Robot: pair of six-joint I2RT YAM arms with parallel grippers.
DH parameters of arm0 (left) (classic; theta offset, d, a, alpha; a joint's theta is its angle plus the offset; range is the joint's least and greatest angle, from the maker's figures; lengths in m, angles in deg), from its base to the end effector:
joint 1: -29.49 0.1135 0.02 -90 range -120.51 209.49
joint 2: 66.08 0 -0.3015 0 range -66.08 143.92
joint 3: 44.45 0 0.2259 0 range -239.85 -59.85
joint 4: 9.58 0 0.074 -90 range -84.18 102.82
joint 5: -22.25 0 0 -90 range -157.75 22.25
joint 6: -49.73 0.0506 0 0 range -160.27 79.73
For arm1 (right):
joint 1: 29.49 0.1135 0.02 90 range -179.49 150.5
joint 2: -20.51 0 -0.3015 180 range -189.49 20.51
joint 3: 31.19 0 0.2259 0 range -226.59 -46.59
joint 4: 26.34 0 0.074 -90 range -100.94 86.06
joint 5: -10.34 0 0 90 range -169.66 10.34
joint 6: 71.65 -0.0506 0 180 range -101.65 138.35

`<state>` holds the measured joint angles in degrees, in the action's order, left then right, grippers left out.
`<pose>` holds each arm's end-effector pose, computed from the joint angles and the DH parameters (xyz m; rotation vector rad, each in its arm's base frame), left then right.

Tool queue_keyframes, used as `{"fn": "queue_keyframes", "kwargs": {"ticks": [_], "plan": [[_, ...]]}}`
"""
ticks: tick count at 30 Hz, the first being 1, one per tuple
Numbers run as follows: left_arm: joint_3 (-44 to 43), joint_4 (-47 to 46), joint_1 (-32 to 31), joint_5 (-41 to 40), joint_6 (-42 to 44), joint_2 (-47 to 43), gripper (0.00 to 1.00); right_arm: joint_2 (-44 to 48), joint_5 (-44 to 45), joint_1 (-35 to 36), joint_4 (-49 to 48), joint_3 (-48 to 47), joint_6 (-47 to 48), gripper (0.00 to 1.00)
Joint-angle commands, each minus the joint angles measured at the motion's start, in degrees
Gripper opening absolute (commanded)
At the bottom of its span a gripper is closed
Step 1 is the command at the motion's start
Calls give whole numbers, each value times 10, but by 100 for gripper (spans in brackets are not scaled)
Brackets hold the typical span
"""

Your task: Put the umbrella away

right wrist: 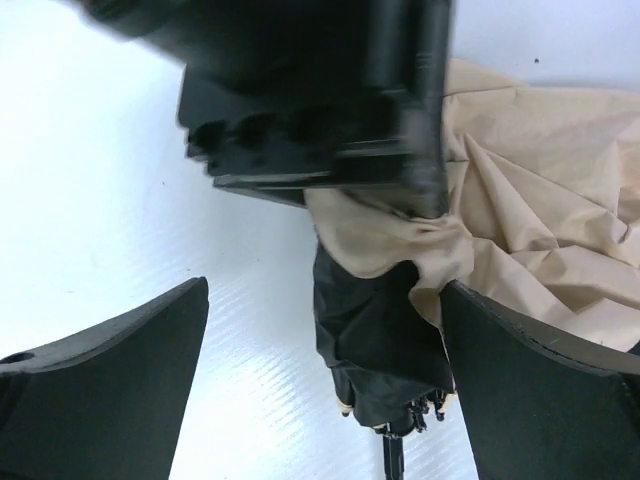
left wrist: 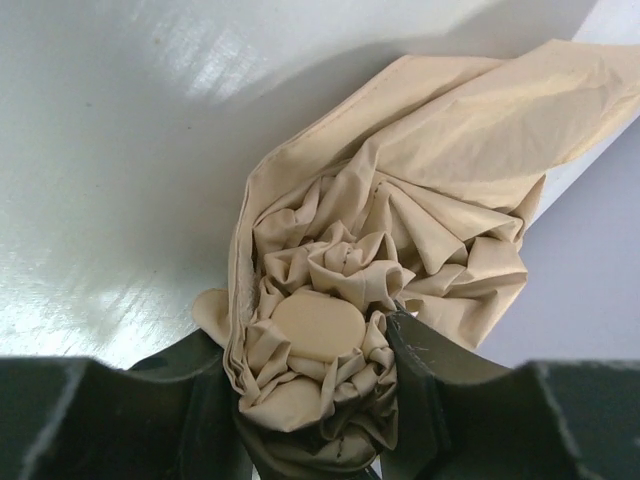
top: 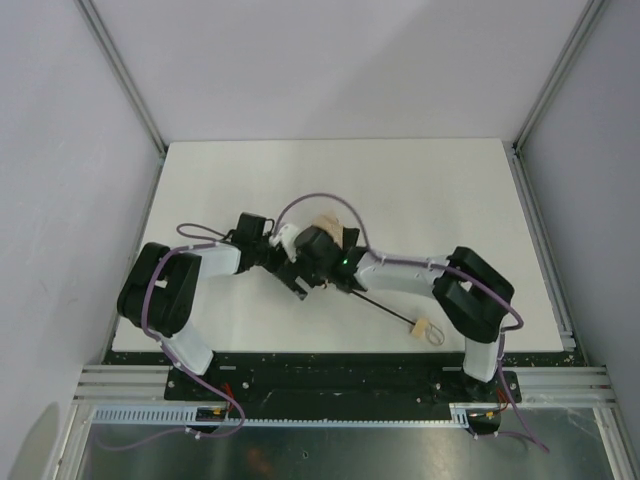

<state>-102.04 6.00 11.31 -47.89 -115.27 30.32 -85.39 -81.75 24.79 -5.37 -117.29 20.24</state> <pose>0.2801 -0.1101 0.1727 -1.1904 2.5307 -0.9874 0.2376 0.3335 0.2456 -1.1170 2.0519 0.5107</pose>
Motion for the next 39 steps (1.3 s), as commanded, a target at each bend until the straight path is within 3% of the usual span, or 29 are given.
{"fn": "queue_keyframes", "kwargs": {"ticks": [1, 5, 10, 12, 15, 16, 17, 20, 22, 23, 26, 29, 39], "plan": [[14, 143, 7, -73, 38, 31, 0, -36, 258, 55, -24, 5, 134, 99], [7, 155, 8, -69, 41, 31, 0, -95, 293, 58, -69, -1, 149, 93], [3, 163, 8, -66, 43, 25, 0, -154, 283, 26, -30, -11, 115, 75], [2, 165, 9, -60, 46, 24, 0, -169, 259, 13, -9, -11, 105, 57], [-10, 165, 10, -60, 63, 12, 1, -179, 173, -8, 27, -12, 80, 14], [-15, 165, 12, -63, 73, 5, 7, -179, 128, -17, 42, -12, 68, 7], [-21, 165, 15, -67, 83, -3, 20, -179, 77, -28, 55, -12, 55, 4], [-36, 161, 30, -83, 116, -34, 67, -184, -113, -68, 71, -8, 16, 0], [-43, 152, 40, -82, 136, -56, 88, -199, -227, -96, 63, -6, -6, 0], [-45, 148, 45, -79, 143, -66, 94, -208, -285, -111, 53, -6, -22, 0], [-44, 137, 63, -63, 155, -90, 99, -243, -430, -153, 6, -6, -79, 0], [-30, 117, 76, -45, 153, -106, 99, -271, -508, -181, -38, -6, -130, 0], [-12, 40, 31, 27, 83, -37, 99, -323, -578, -208, -173, -6, -282, 0]]}}
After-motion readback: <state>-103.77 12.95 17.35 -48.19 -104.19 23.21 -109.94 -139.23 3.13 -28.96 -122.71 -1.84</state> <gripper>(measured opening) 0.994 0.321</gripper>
